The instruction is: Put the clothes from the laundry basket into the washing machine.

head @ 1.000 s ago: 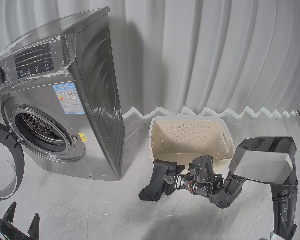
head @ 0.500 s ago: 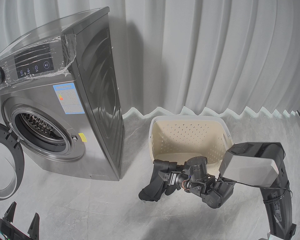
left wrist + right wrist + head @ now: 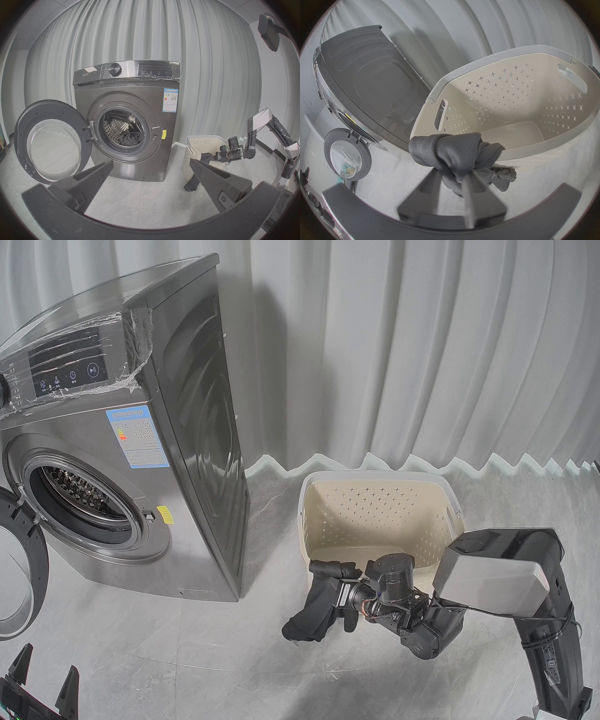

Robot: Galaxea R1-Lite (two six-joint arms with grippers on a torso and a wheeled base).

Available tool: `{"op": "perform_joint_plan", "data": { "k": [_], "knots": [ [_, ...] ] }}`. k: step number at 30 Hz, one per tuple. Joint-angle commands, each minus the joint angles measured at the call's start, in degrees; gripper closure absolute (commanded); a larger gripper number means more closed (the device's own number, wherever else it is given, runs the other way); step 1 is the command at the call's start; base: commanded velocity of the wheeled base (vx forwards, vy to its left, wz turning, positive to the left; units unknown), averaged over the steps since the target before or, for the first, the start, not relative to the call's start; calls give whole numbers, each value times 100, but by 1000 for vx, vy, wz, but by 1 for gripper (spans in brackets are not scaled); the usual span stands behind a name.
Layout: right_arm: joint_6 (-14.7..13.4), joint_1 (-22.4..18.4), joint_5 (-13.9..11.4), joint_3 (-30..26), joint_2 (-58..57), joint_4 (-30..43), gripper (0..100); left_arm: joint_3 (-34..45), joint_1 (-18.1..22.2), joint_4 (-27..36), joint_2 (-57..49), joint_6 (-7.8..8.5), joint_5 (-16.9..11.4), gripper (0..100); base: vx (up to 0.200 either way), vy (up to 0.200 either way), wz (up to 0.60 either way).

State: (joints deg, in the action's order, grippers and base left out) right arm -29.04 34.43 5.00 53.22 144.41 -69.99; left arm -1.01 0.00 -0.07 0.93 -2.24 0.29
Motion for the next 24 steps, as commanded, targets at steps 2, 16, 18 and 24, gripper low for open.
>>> {"op": "perform_joint_plan", "data": {
  "k": [2, 16, 18, 24],
  "knots": [
    [21, 20, 1, -110, -62, -147, 100, 84, 0, -1, -84, -4, 6, 0, 0, 0, 0],
    [452, 187, 1, -1517, -1591, -683, 100, 84, 0, -1, -84, -4, 6, 0, 0, 0, 0],
    [540, 178, 1, -1780, -1987, -727, 100, 84, 0, -1, -84, -4, 6, 0, 0, 0, 0],
    [856, 196, 10, -2396, -3182, -736, 100, 84, 0, -1, -84, -4, 6, 0, 0, 0, 0]
  ]
}}
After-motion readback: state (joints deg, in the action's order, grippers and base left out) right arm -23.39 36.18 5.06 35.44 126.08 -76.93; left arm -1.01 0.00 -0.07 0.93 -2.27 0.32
